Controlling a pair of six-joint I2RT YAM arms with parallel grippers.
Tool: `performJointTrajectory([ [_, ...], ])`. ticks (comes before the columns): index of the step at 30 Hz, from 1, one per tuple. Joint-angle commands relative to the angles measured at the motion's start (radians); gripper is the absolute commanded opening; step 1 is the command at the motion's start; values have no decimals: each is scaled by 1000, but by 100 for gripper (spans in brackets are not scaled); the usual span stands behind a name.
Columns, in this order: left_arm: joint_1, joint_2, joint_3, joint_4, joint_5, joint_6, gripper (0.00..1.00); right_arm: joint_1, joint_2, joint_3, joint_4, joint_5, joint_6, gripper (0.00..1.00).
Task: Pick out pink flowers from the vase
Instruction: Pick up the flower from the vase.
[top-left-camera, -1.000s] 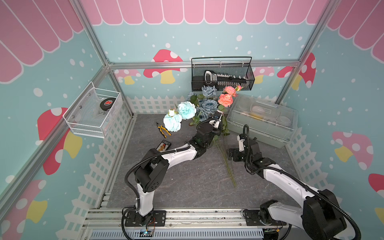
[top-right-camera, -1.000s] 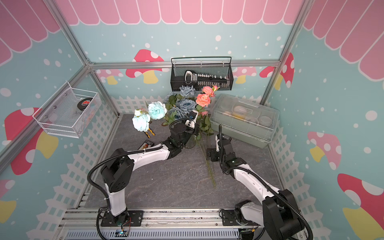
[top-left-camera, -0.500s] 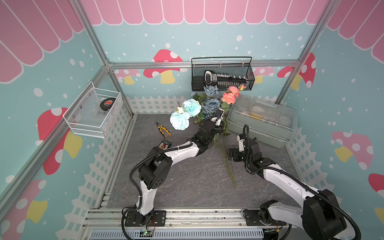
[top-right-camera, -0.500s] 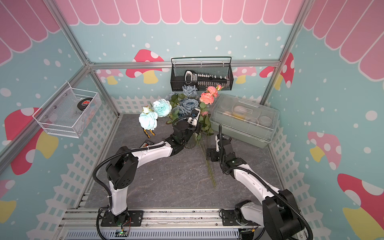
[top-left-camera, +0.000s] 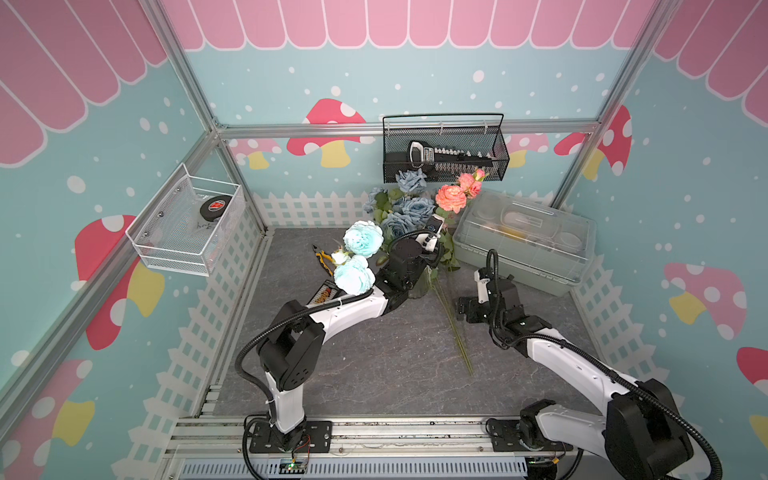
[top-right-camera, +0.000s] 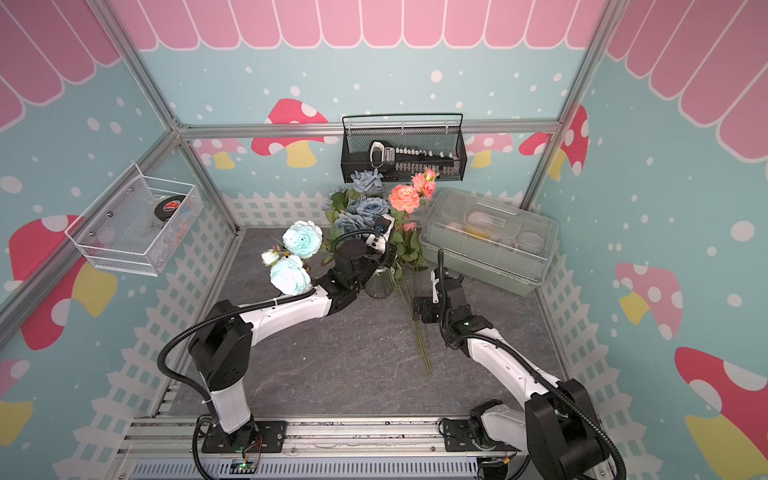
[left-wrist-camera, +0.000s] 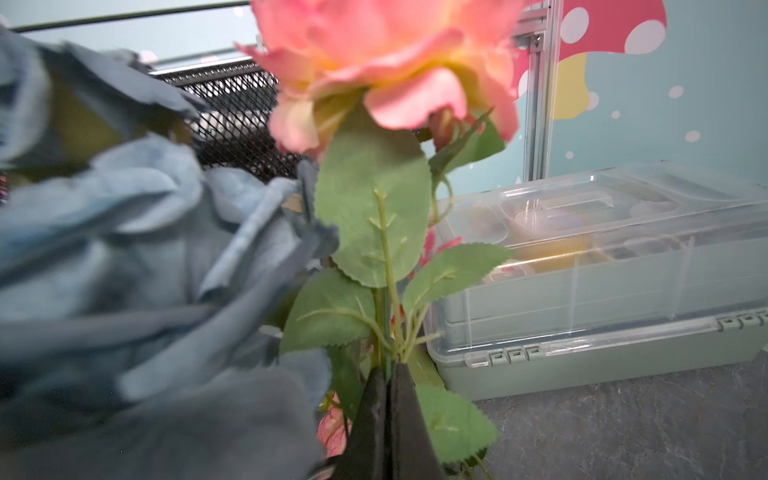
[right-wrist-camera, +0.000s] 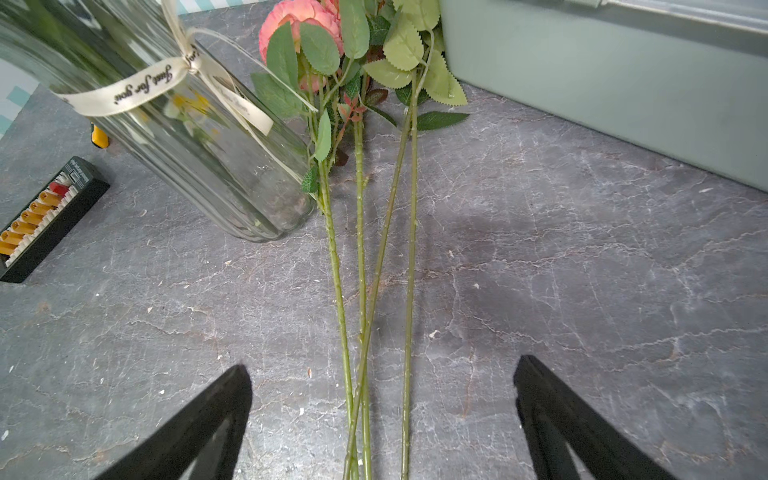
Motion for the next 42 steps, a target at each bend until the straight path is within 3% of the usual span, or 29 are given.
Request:
performJointTrajectory([
  [1,8,-72,-14,-15,61,31,0,-7,-15,-20,8,0,11,97],
  [11,54,-145,-13,-41,255,-45,0,-7,-29,-26,13,1,10,98],
  [23,74,-184,25,-61,308,-76,0,-6,-42,-34,43,-22,4,98],
  [27,84,-176,6,-48,309,-90,0,-6,-136,-86,179,-91,-8,99],
  [32,102,-170,-48,9,327,-122,0,-5,-220,-114,336,-88,-65,99],
  [42,123,-143,-118,96,352,-190,0,8,64,3,731,-222,-106,97],
])
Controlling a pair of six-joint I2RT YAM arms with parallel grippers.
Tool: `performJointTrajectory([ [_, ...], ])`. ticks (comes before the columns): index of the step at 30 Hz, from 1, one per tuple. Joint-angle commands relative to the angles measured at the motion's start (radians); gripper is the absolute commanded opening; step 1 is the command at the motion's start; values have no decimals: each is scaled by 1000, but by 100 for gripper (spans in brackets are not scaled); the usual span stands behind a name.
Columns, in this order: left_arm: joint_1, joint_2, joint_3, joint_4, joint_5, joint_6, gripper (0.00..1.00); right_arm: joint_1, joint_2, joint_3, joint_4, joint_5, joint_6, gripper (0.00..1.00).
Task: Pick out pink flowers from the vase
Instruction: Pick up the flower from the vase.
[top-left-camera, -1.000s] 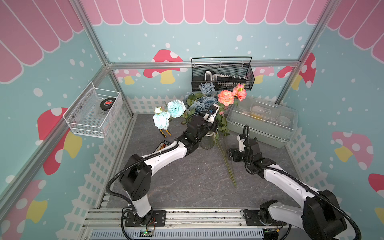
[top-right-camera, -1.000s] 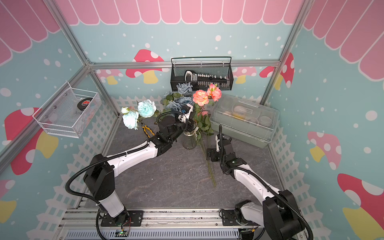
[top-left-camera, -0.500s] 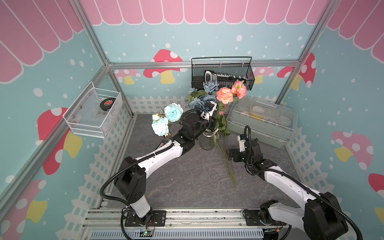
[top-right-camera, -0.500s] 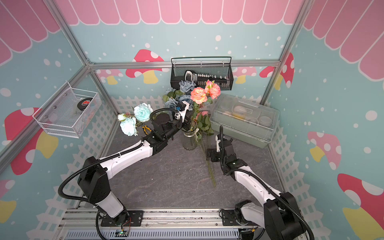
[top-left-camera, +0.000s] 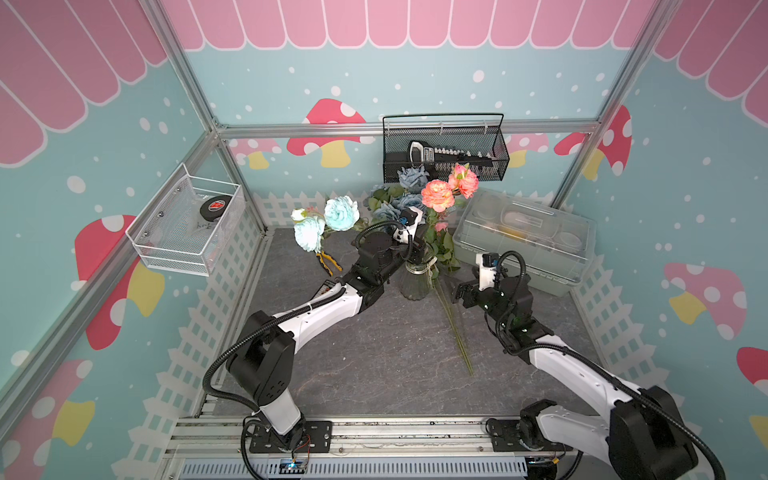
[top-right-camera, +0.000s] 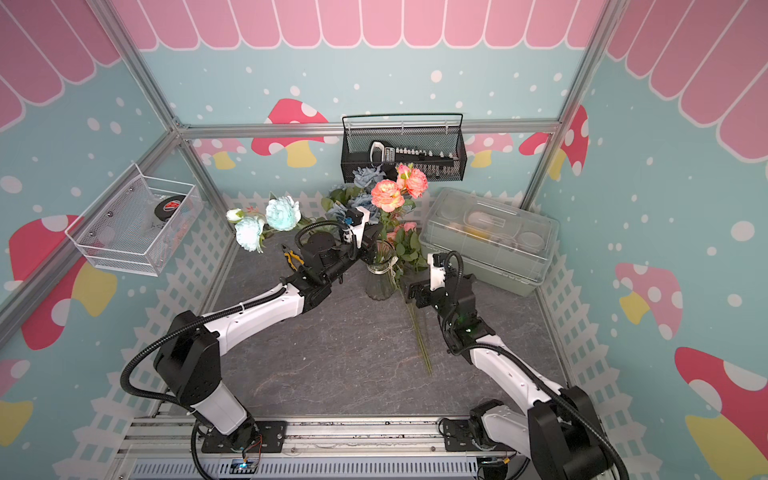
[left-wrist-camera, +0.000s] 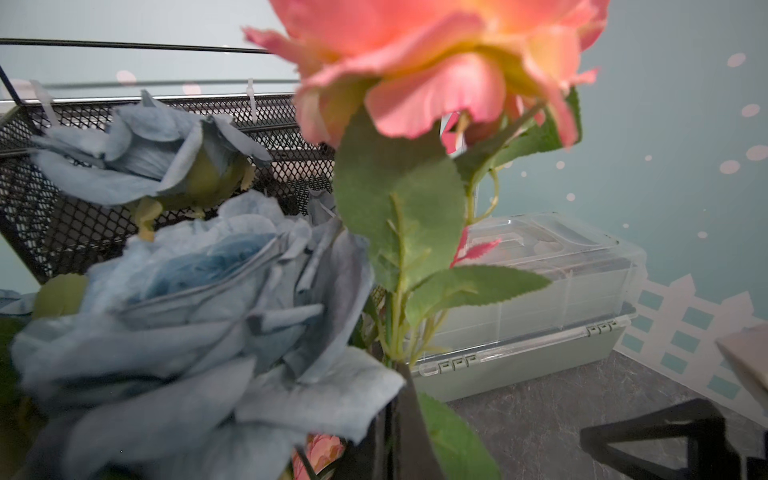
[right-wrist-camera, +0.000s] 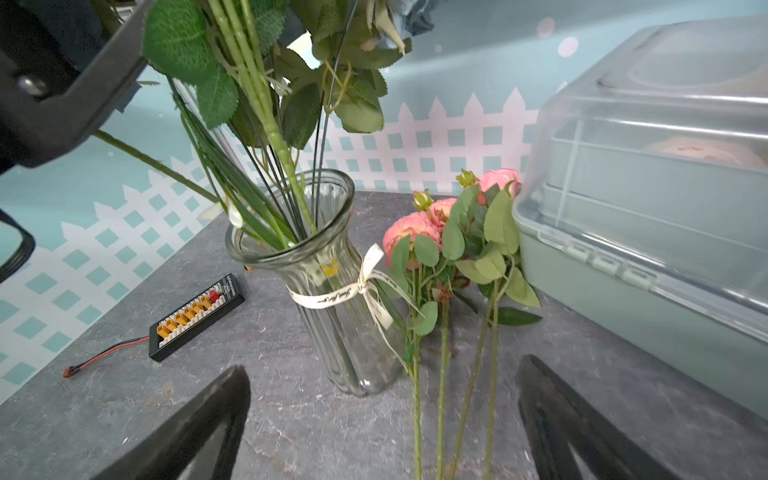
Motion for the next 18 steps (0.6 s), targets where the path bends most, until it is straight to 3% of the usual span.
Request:
performJointTrajectory([
  [1,4,2,-5,80,36,-42,0,8,70,53,194,-78,-38,95],
  [12,8,-6,-11,81,66,-54,0,28,216,141,315,-138,-93,84],
  [18,11,2,-19,89,78,-68,0,39,312,204,342,-104,-127,78],
])
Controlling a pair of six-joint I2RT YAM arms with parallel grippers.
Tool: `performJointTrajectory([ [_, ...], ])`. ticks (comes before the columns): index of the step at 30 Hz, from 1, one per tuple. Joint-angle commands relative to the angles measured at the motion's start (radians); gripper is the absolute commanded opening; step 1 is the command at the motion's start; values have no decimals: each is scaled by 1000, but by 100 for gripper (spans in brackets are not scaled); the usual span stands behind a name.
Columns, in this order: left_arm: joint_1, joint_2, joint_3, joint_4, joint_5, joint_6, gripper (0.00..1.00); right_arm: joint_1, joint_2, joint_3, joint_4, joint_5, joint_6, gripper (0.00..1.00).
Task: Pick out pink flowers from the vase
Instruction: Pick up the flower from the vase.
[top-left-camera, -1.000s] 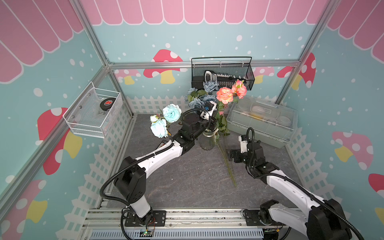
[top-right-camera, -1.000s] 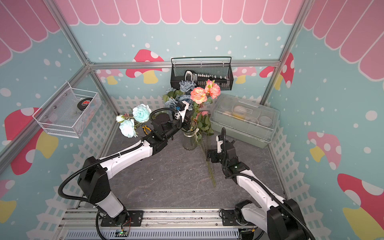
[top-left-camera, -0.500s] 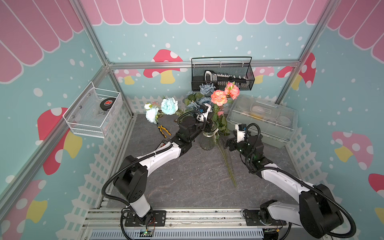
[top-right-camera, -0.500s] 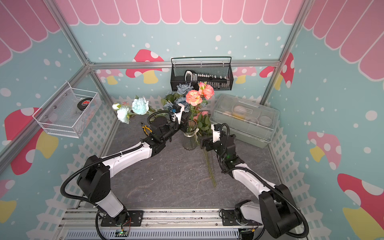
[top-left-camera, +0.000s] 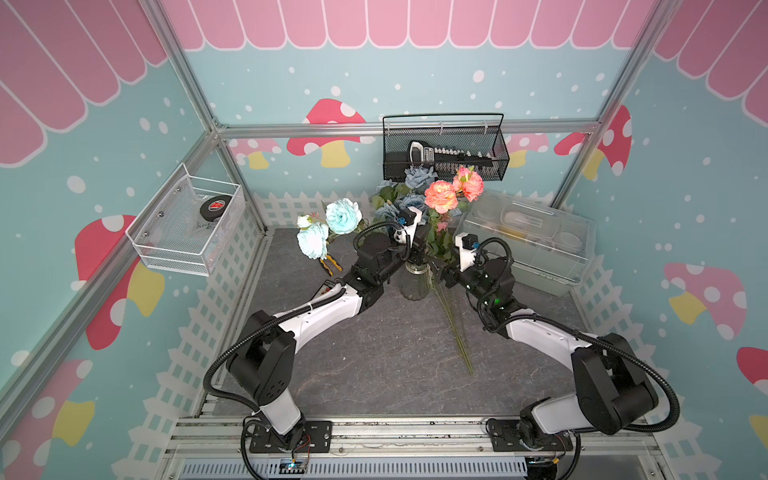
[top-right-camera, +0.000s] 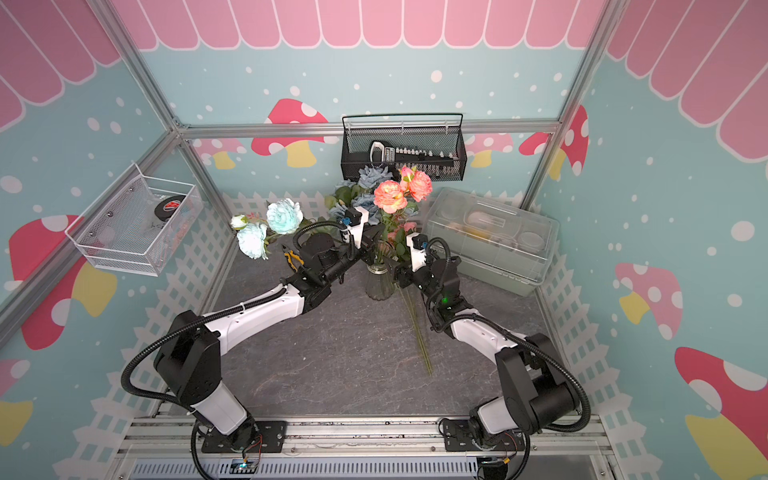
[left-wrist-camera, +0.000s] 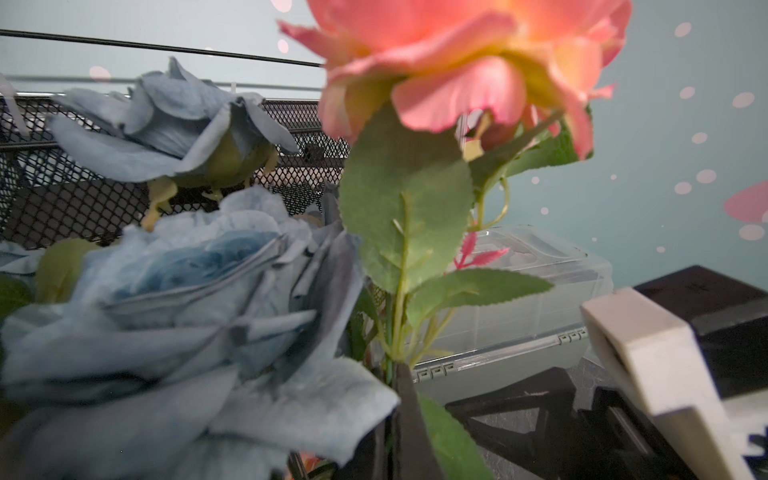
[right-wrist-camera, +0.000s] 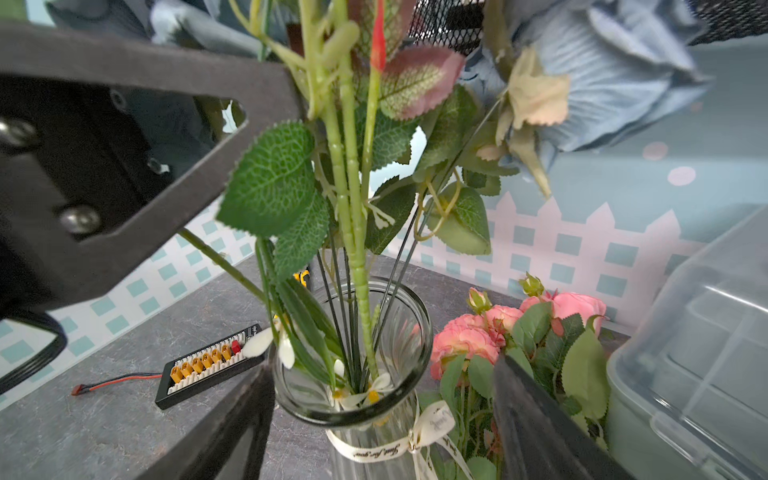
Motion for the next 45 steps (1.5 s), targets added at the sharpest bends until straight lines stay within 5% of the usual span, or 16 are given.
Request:
performJointTrajectory([
  [1,8,4,-12,56,26,-24,0,10,46,38,67,5,-33,78],
  [15,17,14,-19,69,41,-44,0,25,186,177,78,42,-23,57],
  [25,24,24,-20,71,27,-62,2,29,206,206,67,30,-11,16],
  [35,25,32,-23,56,-13,-88,48,30,128,210,19,46,-57,1],
  [37,25,31,-28,57,-13,-93,66,30,98,214,-4,52,-80,0],
  [39,26,27,-31,53,-15,-98,99,30,60,218,-29,67,-104,0],
  [45,24,19,-35,34,-18,-105,99,30,-59,247,-129,98,-145,0],
])
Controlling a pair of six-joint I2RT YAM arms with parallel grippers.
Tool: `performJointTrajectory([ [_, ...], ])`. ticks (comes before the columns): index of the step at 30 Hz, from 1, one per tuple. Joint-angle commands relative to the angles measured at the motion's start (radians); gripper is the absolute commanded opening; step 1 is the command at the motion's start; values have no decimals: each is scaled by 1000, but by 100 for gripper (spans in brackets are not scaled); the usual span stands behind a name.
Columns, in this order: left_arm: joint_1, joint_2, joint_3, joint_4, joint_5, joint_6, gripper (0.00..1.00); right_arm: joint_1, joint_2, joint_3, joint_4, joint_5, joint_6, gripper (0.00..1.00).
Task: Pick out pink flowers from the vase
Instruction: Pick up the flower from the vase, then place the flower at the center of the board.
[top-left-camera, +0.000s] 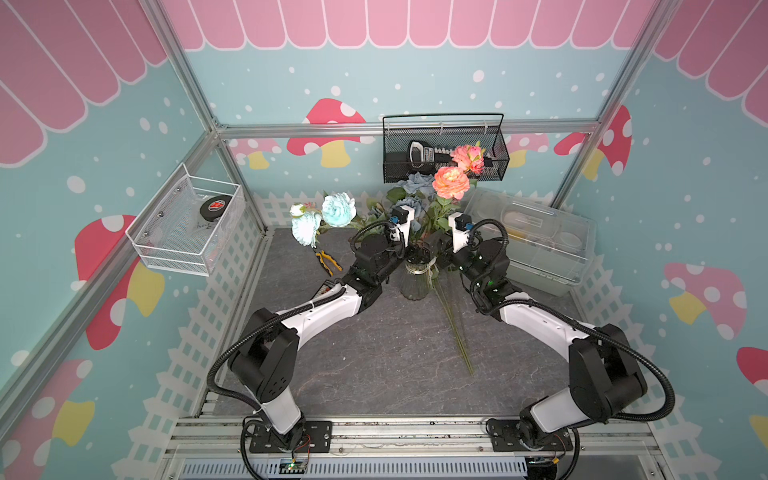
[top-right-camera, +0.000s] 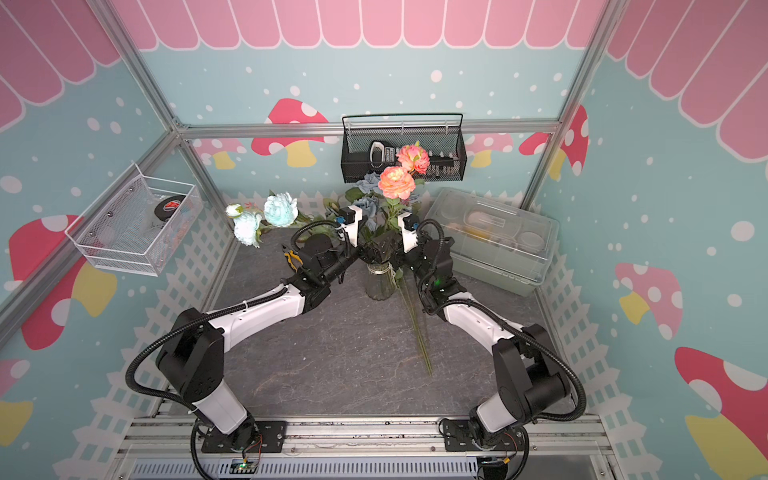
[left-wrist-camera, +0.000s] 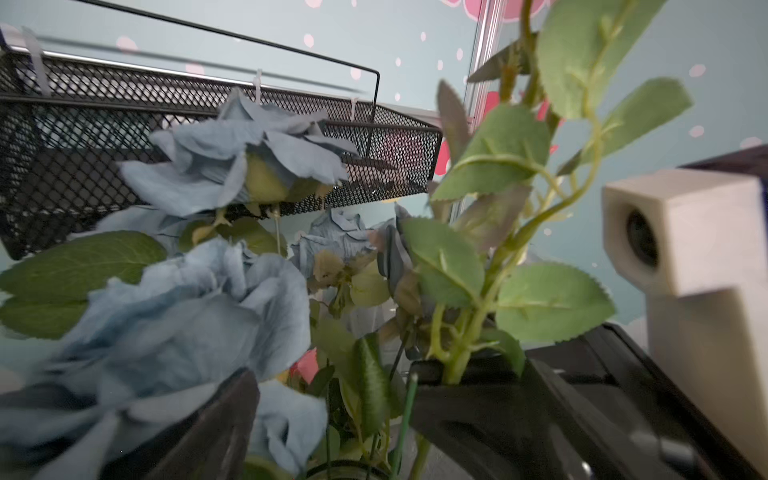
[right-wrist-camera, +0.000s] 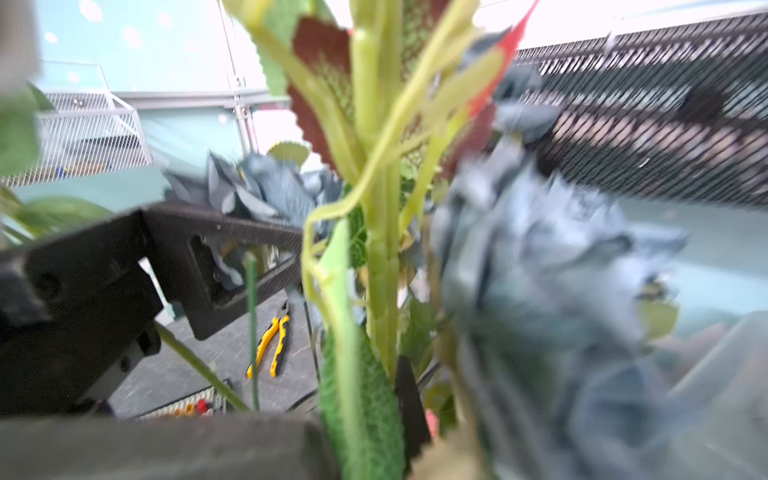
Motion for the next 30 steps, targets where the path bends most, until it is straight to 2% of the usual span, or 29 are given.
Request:
performJointTrajectory([
  [1,1,-3,-14,-37,-4,0,99,2,-90,44,-36,38,-64,0],
  [9,-42,-51,-30,-83,-29,65,99,1,-309,114,-360,186,-80,0],
  [13,-61,-87,-34,-117,-40,68,99,2,-370,185,-589,337,-60,0],
  [17,-78,-122,-11,-187,-42,75,99,0,-367,272,-803,454,-33,0],
  [23,-96,-189,52,-344,-39,56,99,-3,-314,400,-1043,536,17,0],
  [27,-121,-246,69,-412,-21,43,99,-14,-248,445,-1167,537,42,0],
  [30,-148,-294,68,-468,-12,38,99,-45,-214,438,-1211,477,77,0],
])
